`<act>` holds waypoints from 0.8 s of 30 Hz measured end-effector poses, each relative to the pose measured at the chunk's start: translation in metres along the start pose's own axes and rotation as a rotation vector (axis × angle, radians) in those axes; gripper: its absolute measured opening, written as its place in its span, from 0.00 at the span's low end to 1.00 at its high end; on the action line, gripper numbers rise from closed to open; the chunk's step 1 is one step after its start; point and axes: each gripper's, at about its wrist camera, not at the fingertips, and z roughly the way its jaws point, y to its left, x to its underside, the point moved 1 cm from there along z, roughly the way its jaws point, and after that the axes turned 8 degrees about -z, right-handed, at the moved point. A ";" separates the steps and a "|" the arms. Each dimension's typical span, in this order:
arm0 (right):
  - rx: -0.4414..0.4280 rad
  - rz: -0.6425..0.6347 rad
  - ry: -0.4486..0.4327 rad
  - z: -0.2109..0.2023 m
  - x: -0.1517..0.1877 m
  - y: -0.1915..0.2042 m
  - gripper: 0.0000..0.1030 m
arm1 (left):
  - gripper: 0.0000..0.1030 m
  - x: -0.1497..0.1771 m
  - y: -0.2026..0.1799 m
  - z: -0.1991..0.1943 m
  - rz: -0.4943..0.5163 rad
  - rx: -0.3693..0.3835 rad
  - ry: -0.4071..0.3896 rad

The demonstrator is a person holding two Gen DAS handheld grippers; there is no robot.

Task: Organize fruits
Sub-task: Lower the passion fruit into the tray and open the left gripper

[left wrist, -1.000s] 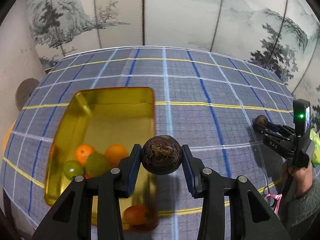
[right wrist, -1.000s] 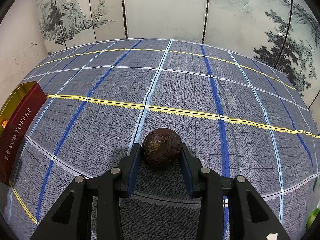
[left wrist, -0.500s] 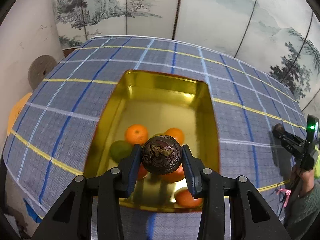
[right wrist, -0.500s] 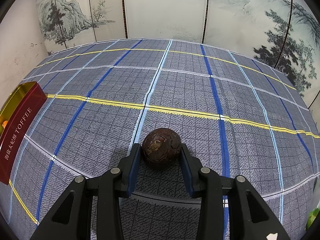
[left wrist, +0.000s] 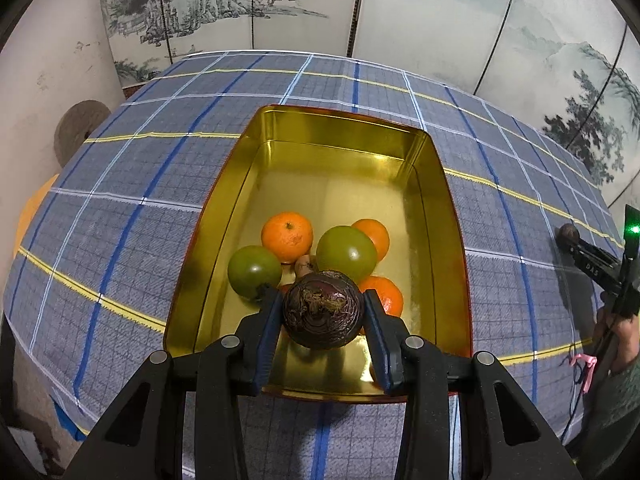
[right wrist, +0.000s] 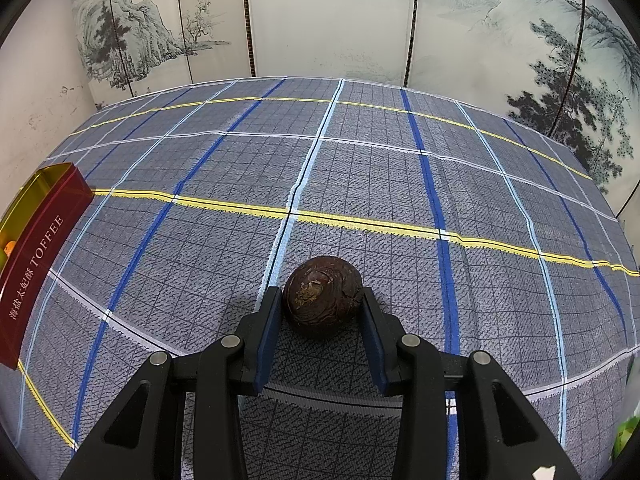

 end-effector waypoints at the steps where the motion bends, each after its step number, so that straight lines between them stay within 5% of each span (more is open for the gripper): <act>1: 0.000 0.000 0.000 0.000 0.000 0.000 0.35 | 0.40 0.000 0.000 0.001 0.001 -0.003 0.003; 24: 0.001 0.000 0.000 0.000 0.000 0.000 0.35 | 0.40 0.000 -0.003 0.018 0.055 -0.076 -0.005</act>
